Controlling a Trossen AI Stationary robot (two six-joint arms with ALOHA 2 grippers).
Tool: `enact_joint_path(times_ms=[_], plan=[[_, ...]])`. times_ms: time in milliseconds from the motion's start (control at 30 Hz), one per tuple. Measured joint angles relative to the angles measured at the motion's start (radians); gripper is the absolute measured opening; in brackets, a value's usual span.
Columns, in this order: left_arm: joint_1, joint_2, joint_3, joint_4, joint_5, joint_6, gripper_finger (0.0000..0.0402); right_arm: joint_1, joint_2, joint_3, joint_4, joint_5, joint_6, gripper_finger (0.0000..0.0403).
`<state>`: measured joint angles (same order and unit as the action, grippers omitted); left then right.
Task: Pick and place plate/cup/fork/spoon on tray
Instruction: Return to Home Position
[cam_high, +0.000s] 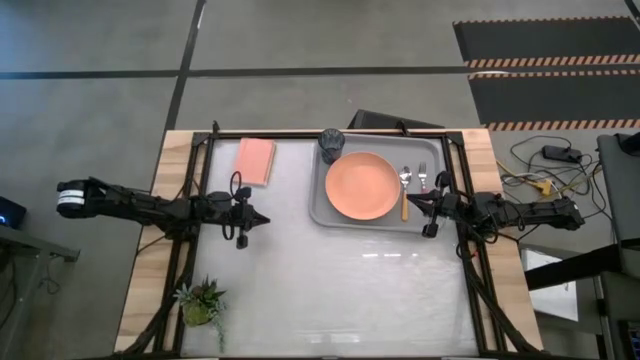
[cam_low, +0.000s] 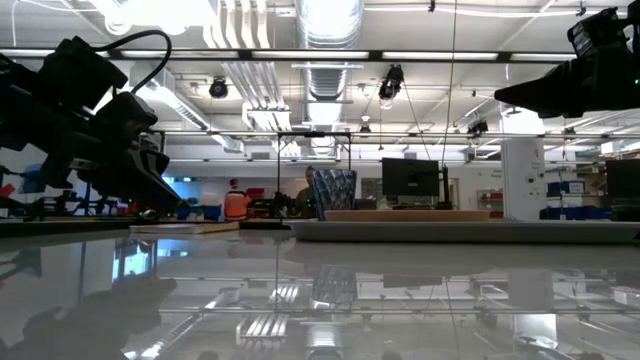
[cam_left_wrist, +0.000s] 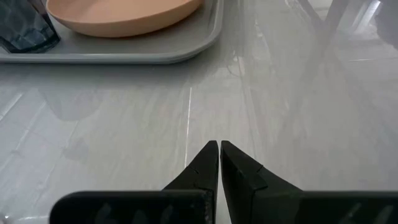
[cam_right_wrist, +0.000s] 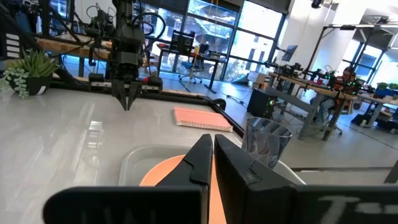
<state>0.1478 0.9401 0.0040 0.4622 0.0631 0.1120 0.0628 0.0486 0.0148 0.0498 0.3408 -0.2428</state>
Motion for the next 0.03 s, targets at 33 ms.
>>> enact_joint_path(times_ms=[33], plan=[[0.0,0.0,0.0,0.0,0.0,0.0,0.0,0.0,0.0,0.0,0.0,0.0,0.0,0.0009]])
